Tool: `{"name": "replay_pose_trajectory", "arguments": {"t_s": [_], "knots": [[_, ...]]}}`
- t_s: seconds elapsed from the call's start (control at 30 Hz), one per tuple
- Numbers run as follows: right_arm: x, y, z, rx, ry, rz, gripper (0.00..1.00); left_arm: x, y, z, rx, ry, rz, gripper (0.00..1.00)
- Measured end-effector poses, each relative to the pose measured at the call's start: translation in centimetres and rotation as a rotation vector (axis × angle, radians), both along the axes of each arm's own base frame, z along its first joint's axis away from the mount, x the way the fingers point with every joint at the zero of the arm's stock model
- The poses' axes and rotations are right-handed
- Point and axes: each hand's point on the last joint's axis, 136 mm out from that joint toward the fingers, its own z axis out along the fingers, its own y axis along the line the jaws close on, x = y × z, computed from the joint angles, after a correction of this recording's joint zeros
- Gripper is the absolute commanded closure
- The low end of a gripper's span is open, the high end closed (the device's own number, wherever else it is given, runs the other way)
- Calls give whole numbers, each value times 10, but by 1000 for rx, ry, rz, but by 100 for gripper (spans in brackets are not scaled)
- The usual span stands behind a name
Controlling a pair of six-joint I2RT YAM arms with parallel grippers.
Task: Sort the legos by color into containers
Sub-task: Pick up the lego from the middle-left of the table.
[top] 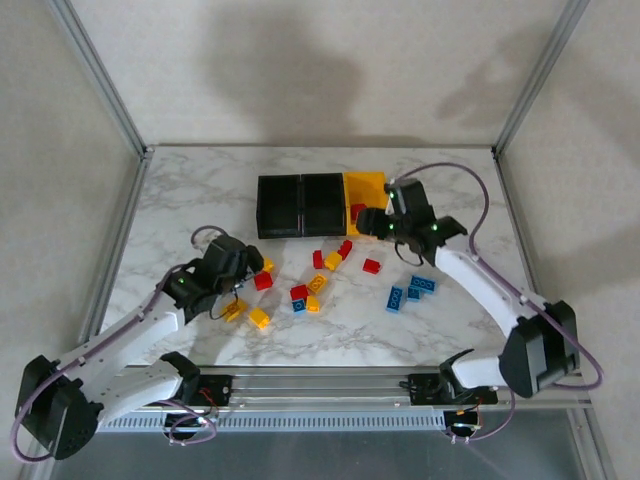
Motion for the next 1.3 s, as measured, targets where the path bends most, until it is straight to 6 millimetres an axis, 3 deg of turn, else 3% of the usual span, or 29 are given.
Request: {"name": "replay_pose_trajectory", "arguments": {"t_s": [0.07,0.2,0.47,0.8,0.9,1.1,1.3], "knots": [[-17,2,-8,10,9,35,40,6,24,-14,79,65,31,19],[-36,3,-16,27,15,70,40,18,54,-36,191,187,38,14],[-42,1,-16,41,5,78,41,45,61,-69,260,327,-74,13],[-42,1,-21,38,6,77,41,53,58,-102,257,420,-148,40],[-42,1,-22,36,11,77,41,54,55,-103,248,416,-163,55],[-40,2,-26,34,17,77,42,56,54,-102,244,408,-168,71],[-40,3,-25,41,16,72,42,62,56,-94,267,392,-164,77]]}}
